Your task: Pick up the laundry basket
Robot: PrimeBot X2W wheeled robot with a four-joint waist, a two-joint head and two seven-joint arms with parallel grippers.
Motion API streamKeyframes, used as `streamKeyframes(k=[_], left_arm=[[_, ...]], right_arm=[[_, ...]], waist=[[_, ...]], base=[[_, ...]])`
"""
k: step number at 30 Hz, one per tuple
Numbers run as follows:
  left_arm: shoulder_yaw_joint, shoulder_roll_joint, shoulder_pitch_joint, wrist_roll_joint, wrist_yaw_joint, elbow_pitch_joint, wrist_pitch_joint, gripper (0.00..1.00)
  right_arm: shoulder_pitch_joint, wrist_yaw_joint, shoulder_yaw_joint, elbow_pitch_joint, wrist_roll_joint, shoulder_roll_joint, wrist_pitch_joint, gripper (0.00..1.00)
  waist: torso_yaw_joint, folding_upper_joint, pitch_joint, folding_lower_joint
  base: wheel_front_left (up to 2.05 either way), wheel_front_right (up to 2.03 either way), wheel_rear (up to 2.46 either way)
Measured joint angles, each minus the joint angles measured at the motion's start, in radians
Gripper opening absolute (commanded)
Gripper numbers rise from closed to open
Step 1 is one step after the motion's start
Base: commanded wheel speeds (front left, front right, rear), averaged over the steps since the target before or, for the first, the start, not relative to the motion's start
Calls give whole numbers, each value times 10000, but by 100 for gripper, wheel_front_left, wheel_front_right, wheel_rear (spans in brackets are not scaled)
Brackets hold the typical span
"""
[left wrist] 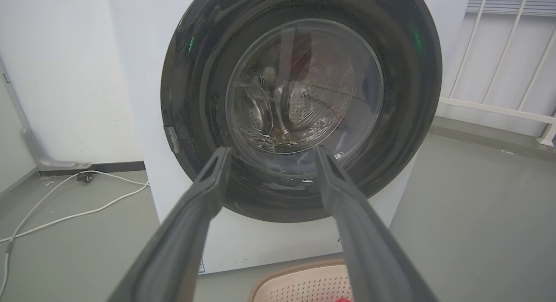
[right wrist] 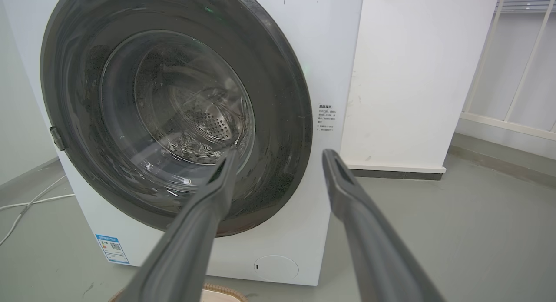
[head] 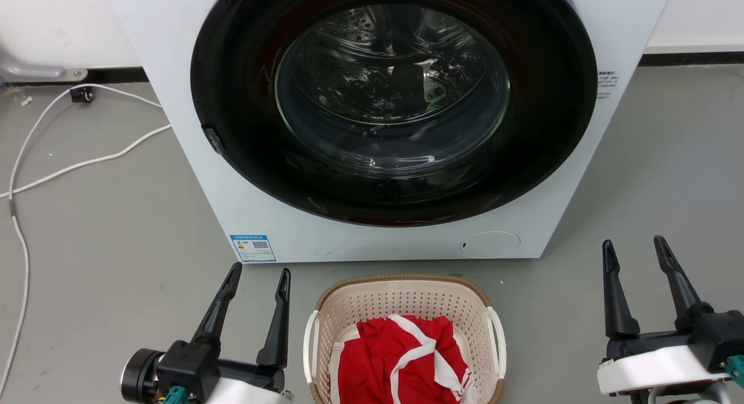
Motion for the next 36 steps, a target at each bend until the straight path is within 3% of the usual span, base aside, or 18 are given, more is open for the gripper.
streamKeyframes(k=[13, 19, 27, 36], left_arm=[[-33, -2, -185, 163, -2, 343, -13, 100], [90, -8, -516, 184, 12, 1225, -15, 100], [242, -15, -1499, 128, 61, 3193, -13, 100], [71, 343, -3176, 46, 0, 5446, -15, 100]], right_arm=[[-110, 0, -100, 257, 73, 0, 0, 100], [-638, 0, -127, 759, 69, -2, -2, 100], [-1591, 0, 221, 2454, -44, 2, 75, 100], [-3303, 0, 817, 4514, -276, 2, 1158, 100]], waist=[[-45, 0, 462, 0], [-111, 0, 1154, 0], [-227, 0, 2325, 1], [-303, 0, 3879, 2]], base=[[0, 0, 0], [0, 0, 0], [0, 0, 0], [0, 0, 0]])
